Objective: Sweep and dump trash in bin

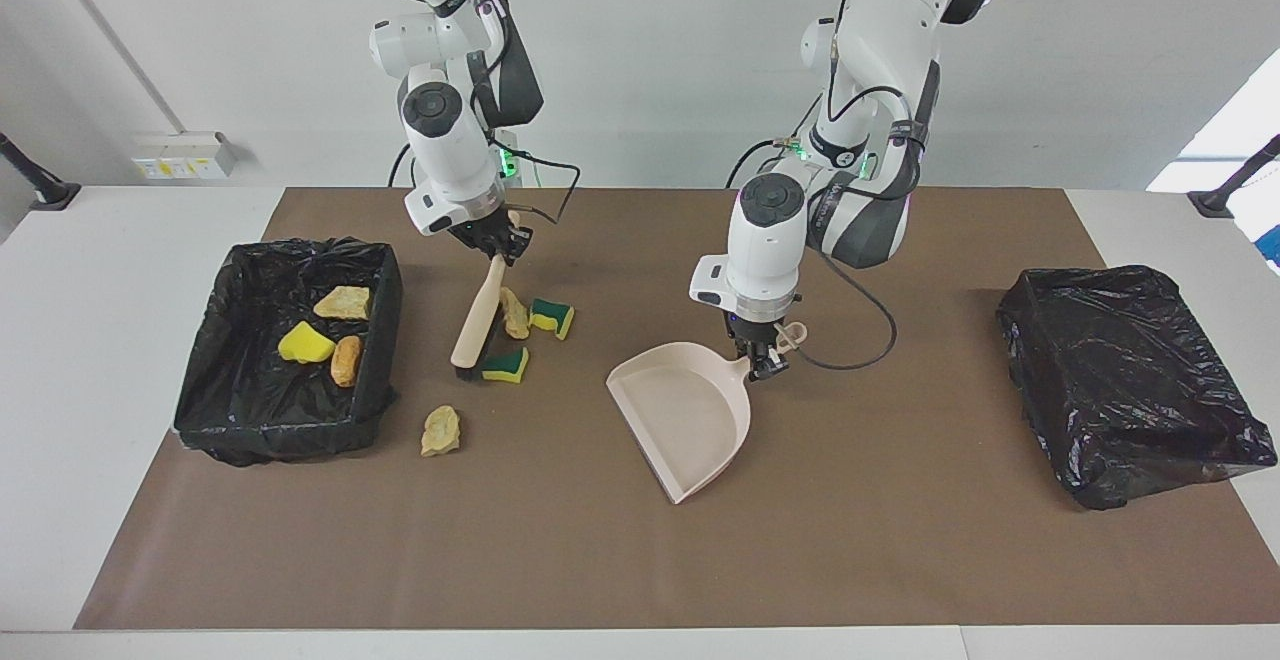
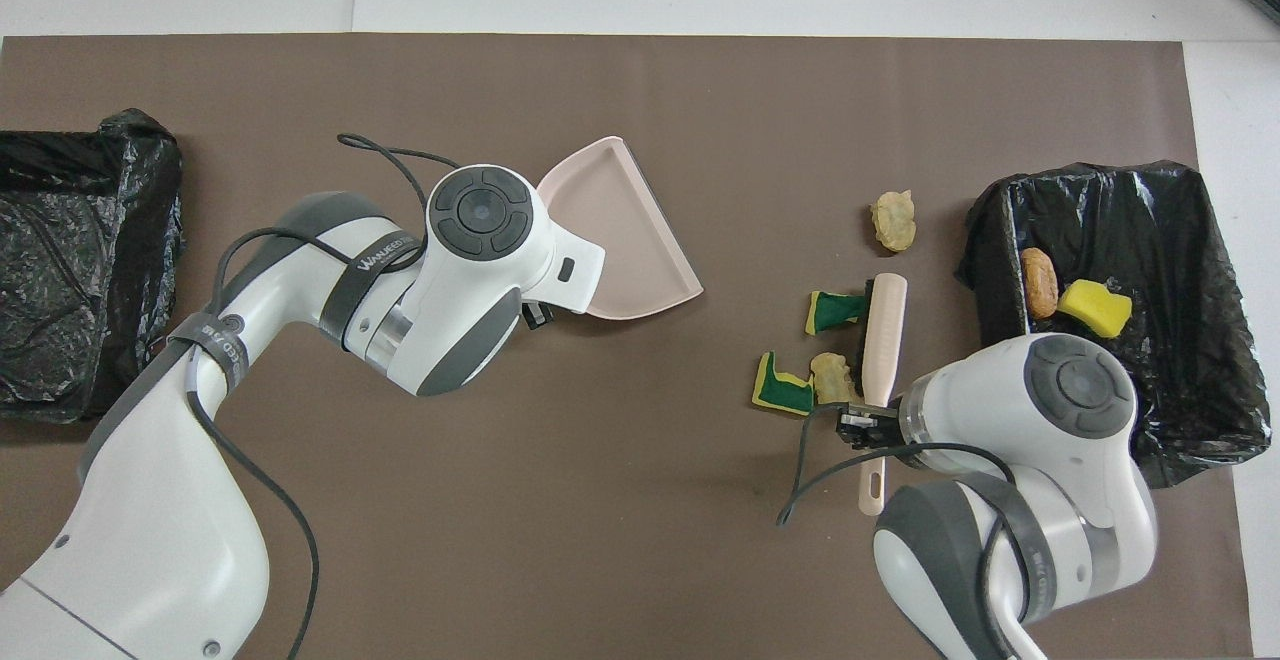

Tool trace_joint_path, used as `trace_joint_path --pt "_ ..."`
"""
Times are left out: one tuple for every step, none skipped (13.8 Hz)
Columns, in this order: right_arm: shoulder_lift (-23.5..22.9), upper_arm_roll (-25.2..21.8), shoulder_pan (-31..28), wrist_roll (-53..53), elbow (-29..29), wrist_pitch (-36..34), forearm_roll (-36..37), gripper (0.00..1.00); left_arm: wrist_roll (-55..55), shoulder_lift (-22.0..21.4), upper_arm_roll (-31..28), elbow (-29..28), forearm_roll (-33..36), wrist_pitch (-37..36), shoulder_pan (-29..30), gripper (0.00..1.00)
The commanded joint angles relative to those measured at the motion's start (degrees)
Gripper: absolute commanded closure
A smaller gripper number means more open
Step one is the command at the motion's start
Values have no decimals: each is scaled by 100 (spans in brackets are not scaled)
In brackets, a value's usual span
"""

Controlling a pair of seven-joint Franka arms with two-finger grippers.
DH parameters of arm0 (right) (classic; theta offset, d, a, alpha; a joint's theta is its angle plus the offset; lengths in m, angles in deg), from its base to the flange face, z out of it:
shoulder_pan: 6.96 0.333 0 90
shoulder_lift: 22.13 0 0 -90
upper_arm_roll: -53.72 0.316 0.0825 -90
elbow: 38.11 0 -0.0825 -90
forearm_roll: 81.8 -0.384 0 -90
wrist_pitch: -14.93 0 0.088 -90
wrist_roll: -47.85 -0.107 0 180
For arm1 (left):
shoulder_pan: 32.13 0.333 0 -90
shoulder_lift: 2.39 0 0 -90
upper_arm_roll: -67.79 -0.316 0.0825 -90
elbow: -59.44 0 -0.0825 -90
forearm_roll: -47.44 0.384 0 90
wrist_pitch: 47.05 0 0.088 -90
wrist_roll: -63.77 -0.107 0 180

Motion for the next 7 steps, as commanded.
trace_joint_path --pt "-348 7 190 -453 -671 -417 -178 100 -960 -459 -13 -103 95 -788 84 100" --pt "-497 7 226 -515 -1004 -750 -169 100 -1067 -512 -13 -156 156 -939 84 100" --pt "-568 7 218 -524 -1269 -979 -161 100 -1164 -600 -4 -287 226 -1010 76 100" --pt "-595 7 201 -446 -1480 -1164 -56 100 -1225 -749 -4 -523 271 -1019 58 100" --pt "-656 -2 183 -349 -1630 -1340 67 100 -1243 -959 -4 -847 297 -976 23 100" --pt "-692 -2 183 -192 -1719 -1429 347 100 -1244 -1118 5 -1129 471 -940 5 100" --pt "-692 -2 183 -25 -1719 -1430 697 100 -1226 -1285 48 -1358 621 -931 -12 100"
